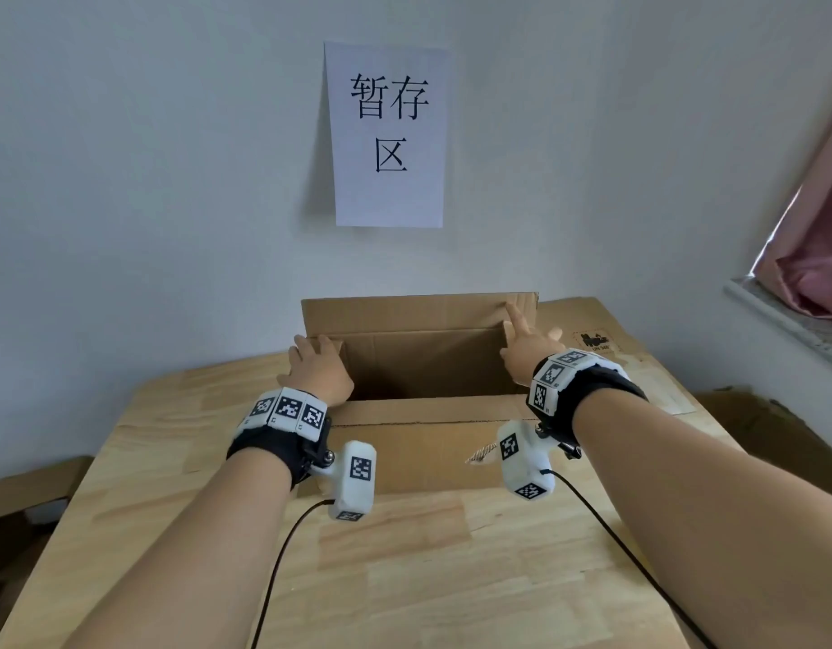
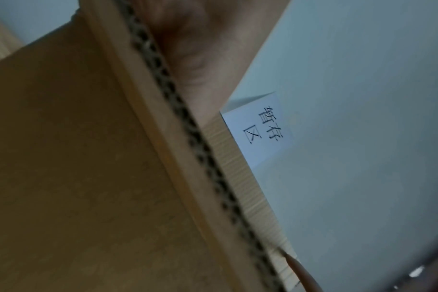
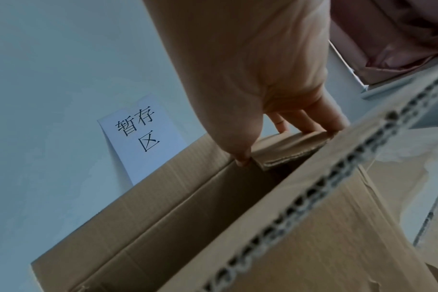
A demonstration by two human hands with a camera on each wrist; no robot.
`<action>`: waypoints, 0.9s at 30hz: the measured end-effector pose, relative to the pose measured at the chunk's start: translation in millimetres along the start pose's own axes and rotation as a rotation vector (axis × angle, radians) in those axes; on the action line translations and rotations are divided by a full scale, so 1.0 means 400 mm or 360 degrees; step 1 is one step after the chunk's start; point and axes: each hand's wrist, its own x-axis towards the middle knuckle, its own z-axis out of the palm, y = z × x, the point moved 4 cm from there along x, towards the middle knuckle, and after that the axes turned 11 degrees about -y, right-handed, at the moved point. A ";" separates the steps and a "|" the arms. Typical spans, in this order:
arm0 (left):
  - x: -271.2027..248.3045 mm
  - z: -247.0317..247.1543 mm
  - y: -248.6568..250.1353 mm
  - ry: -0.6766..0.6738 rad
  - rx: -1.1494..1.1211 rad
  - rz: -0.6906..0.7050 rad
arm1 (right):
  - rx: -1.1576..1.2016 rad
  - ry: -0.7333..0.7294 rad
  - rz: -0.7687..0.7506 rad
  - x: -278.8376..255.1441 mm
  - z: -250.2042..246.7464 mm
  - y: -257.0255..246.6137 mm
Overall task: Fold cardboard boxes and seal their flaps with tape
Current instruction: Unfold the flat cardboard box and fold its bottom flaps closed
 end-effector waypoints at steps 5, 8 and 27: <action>0.016 0.003 -0.051 -0.0169 -0.0065 0.0079 | -0.0007 0.0025 -0.0065 0.008 0.012 -0.026; 0.006 -0.016 -0.067 -0.0198 -0.0266 0.0150 | 0.0045 0.0022 -0.0078 0.005 0.010 -0.027; -0.042 0.019 -0.190 -0.0401 -0.1451 0.0304 | 0.0016 -0.0013 -0.0323 -0.073 -0.010 0.017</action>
